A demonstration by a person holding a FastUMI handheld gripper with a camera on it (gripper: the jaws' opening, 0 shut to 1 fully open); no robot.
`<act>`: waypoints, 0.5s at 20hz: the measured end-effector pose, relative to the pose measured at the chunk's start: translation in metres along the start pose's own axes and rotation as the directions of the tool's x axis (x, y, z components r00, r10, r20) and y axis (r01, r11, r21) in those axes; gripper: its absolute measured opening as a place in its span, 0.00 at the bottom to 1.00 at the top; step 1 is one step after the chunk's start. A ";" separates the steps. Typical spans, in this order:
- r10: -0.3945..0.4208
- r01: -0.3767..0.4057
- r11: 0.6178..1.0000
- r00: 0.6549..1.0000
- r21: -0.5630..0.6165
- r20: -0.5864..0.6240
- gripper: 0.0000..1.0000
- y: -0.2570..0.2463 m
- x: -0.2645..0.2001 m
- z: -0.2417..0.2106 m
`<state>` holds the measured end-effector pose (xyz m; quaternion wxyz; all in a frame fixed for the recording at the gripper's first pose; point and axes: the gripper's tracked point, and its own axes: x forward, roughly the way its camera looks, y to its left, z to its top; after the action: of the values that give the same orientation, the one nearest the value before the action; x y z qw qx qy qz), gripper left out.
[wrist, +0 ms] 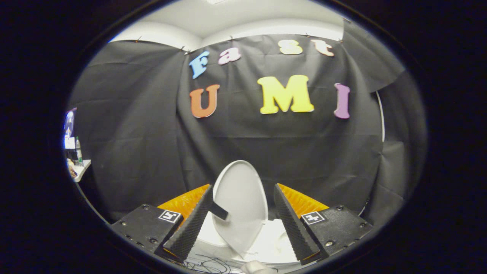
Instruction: Open the toilet lid.
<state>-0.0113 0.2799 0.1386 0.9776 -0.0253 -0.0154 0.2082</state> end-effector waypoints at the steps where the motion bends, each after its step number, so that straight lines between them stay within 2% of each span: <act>1: -0.024 0.024 1.000 1.000 0.005 0.020 1.00 -0.017 -0.007 -0.001; 6: -0.156 0.159 0.986 0.986 -0.051 0.060 1.00 -0.097 -0.040 -0.034; 10: -0.255 0.256 0.967 0.965 -0.003 0.057 1.00 -0.154 -0.067 -0.066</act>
<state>-0.0075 0.1088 0.0801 0.9954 -0.0223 -0.0470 0.0810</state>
